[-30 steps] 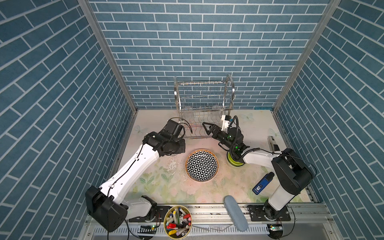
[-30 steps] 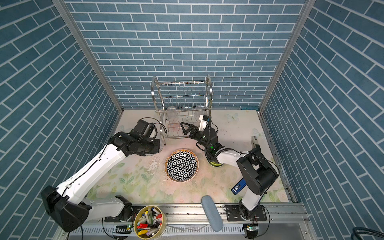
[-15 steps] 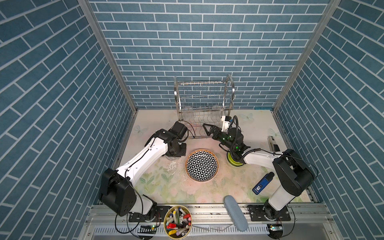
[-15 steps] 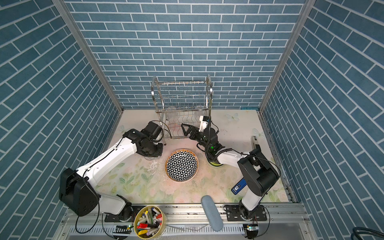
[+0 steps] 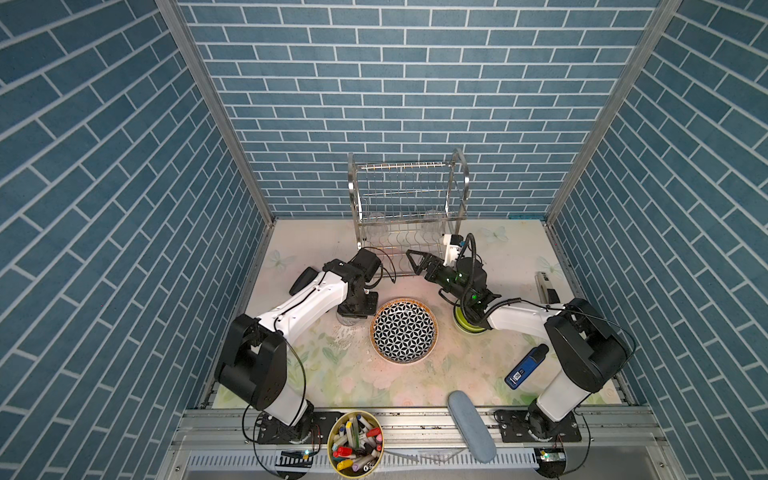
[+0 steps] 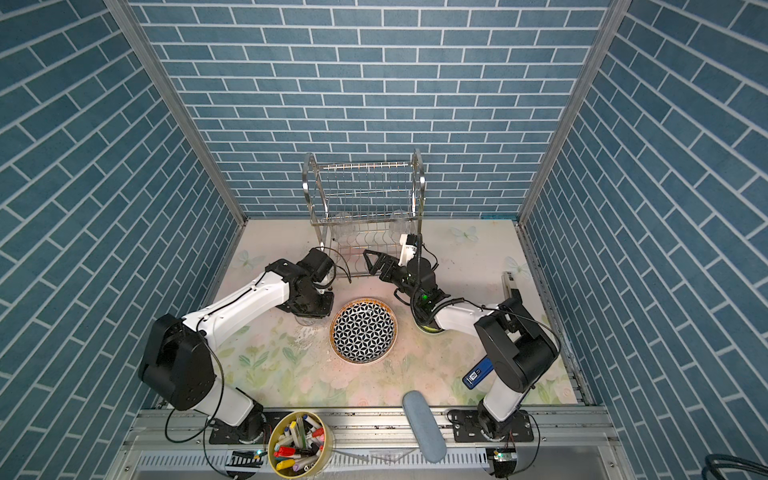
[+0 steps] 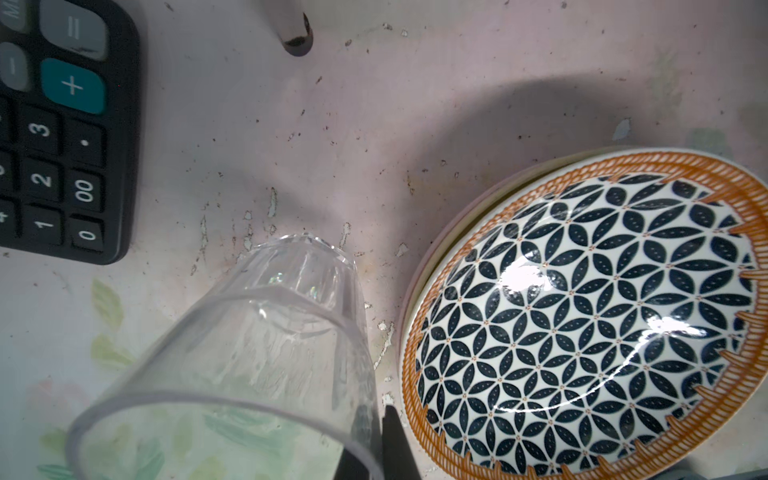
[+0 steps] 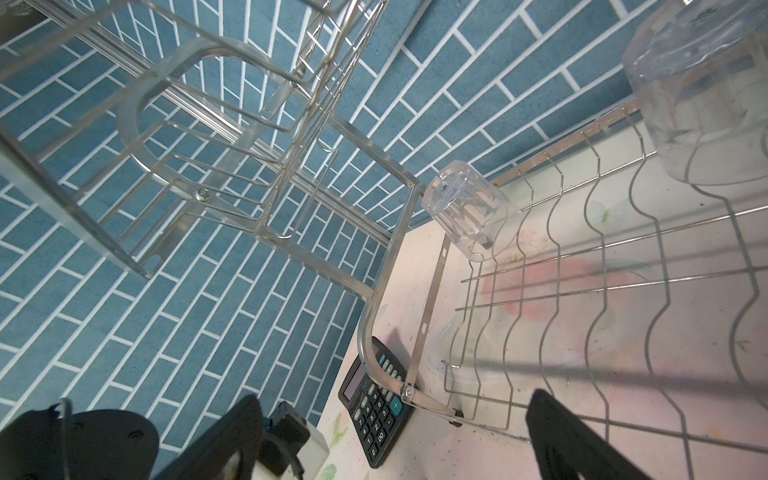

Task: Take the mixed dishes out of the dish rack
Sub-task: 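Set the clear cup on the table and open the left gripper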

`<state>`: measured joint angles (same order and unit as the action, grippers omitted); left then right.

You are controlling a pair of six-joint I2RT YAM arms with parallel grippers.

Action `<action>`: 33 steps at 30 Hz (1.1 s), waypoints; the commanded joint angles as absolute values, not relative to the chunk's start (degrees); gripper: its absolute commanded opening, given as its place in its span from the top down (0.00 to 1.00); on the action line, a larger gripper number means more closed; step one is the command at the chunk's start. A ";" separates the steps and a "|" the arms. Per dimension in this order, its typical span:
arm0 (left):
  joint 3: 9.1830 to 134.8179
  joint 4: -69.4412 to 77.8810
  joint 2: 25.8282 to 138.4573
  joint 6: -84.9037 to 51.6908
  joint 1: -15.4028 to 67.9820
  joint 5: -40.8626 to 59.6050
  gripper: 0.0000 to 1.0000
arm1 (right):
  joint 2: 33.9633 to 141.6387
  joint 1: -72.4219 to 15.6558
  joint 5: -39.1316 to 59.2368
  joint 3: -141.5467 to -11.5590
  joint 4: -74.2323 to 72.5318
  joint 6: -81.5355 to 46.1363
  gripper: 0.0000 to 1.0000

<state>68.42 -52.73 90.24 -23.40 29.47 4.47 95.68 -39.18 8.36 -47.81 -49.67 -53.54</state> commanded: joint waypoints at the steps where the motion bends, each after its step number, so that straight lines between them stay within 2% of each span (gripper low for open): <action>1: 68.03 -51.72 91.64 -22.55 29.19 4.92 0.98 | 94.39 -38.94 7.69 -46.67 -50.62 -52.03 0.01; 10: 68.46 -51.77 94.38 -21.87 29.18 4.75 0.97 | 94.56 -38.74 7.45 -46.16 -51.25 -52.03 0.01; 18: 69.21 -51.86 94.92 -21.74 29.18 4.59 0.78 | 94.97 -38.41 7.55 -46.05 -51.66 -52.13 0.01; 26: 70.80 -52.52 92.64 -22.66 29.18 4.53 0.77 | 95.53 -38.36 7.76 -46.49 -50.90 -51.32 0.01; 30: 72.70 -53.17 88.28 -23.83 29.18 2.13 0.63 | 96.43 -38.61 7.48 -48.11 -47.97 -47.72 0.01; 33: 73.30 -52.53 83.96 -24.39 29.21 -0.38 0.59 | 97.40 -39.40 6.50 -50.04 -45.05 -42.49 0.01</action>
